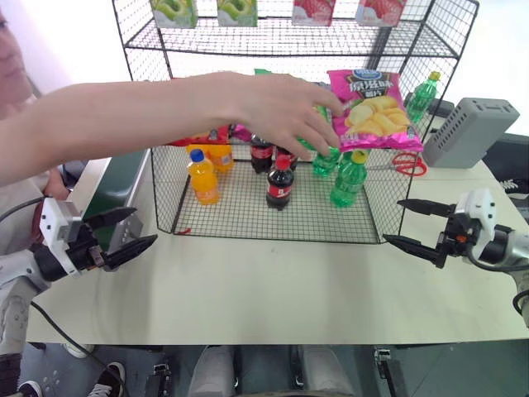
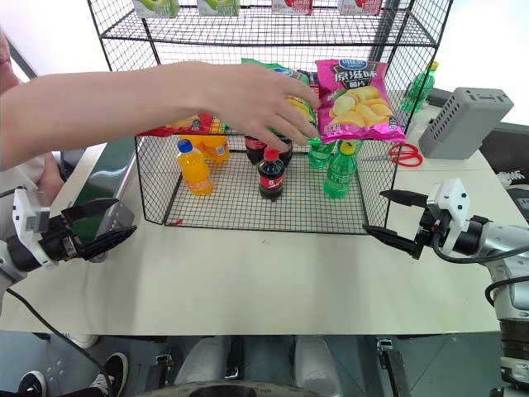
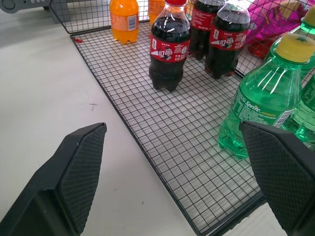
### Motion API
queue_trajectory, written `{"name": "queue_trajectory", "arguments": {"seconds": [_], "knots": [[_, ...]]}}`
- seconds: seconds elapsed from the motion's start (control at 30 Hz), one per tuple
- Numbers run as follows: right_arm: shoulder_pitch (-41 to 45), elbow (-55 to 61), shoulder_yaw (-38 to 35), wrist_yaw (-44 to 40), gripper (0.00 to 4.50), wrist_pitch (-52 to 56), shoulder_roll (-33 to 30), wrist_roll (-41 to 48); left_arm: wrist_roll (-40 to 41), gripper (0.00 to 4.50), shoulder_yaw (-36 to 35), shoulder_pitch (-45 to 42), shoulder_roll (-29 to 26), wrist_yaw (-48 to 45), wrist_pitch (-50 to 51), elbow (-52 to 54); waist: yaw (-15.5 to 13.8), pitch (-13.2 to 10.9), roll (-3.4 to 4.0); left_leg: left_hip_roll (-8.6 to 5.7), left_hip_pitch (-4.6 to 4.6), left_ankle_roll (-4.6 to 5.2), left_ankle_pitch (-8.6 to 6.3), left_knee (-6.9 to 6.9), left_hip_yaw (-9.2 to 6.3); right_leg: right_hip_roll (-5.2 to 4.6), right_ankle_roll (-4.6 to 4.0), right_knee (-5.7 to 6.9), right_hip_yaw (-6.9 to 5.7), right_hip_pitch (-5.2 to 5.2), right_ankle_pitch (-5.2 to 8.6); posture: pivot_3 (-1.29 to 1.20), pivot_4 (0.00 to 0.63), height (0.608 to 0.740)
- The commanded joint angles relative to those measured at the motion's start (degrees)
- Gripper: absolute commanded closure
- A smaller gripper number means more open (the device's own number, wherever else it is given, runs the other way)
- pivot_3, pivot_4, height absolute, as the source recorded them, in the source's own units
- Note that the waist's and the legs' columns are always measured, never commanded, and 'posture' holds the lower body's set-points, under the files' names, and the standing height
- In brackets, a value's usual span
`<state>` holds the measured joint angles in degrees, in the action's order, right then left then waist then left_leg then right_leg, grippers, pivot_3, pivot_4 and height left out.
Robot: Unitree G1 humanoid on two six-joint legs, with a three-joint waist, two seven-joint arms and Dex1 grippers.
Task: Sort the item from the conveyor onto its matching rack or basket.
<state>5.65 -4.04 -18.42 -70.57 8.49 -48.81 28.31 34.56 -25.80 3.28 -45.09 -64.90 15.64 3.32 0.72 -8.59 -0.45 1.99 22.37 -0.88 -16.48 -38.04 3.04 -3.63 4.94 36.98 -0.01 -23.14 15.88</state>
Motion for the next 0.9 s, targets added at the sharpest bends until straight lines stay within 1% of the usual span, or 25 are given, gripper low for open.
{"name": "queue_trajectory", "arguments": {"seconds": [0.03,0.9], "knots": [[0.31,1.87,-0.34,0.25,0.0,-0.31,-0.3,0.26,1.09,0.06,-2.1,0.2,-0.15,-0.44,-1.05,0.44,0.0,0.0,0.0,0.0,0.0,0.0,0.0,0.0,0.0,0.0,0.0,0.0,0.0,0.0,0.0,0.0,0.15,0.74],[0.98,1.39,0.37,0.12,0.0,-0.55,-0.6,0.08,1.19,0.06,-2.1,0.83,0.57,-0.38,-1.67,0.96,-0.01,0.0,0.0,0.01,0.0,0.0,0.0,0.0,0.0,-0.01,-0.06,0.0,0.0,0.0,0.03,0.0,0.15,0.74]]}}
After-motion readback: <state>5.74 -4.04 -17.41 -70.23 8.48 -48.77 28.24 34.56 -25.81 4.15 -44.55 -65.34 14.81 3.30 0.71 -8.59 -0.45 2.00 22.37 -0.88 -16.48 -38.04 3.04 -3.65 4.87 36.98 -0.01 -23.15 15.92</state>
